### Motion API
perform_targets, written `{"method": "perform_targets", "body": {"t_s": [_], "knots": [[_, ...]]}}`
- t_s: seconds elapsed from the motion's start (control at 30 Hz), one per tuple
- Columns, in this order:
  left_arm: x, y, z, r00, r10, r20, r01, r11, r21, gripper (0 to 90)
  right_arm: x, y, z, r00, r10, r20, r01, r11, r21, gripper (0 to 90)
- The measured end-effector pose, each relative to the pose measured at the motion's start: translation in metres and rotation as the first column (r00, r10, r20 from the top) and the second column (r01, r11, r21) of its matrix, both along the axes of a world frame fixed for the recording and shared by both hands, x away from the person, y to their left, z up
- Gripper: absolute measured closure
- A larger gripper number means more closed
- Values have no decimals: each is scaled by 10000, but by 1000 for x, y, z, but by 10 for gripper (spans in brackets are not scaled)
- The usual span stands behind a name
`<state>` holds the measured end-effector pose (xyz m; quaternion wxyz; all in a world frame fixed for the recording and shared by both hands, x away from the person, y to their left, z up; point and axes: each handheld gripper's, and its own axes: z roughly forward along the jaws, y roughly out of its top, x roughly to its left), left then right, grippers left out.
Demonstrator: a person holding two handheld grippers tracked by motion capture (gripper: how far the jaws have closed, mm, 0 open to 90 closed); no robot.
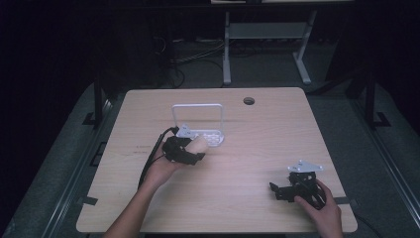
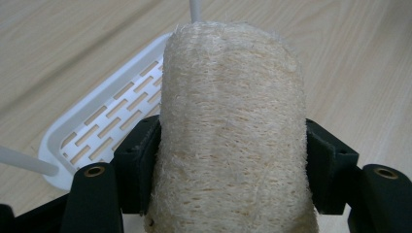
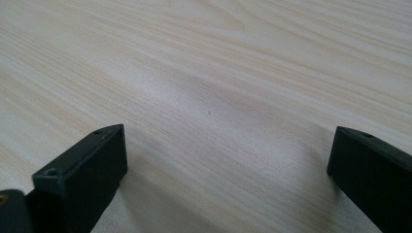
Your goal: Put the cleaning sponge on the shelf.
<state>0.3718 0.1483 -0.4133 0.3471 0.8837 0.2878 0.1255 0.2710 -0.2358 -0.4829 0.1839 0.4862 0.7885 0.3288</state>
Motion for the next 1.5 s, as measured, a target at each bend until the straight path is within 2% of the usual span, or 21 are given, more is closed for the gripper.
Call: {"method": "perform_targets", "body": {"t_s": [0.83, 1.2, 1.37, 1.5], "knots": [[29, -18, -3, 9996, 206, 173, -210, 9996, 182, 322, 0, 0, 0, 10000, 4, 2, -4, 10000, -2, 7], [46, -29, -12, 9995, 294, 130, -297, 9992, 280, 321, 0, 0, 0, 10000, -1, -2, 1, 10000, 1, 6], [52, -33, -18, 9992, 406, 66, -407, 9990, 202, 321, 0, 0, 0, 10000, 1, 3, -1, 10000, 0, 6], [56, -37, -22, 9992, 399, 20, -400, 9986, 354, 320, 0, 0, 0, 10000, 1, 2, -1, 10000, 0, 7]]}}
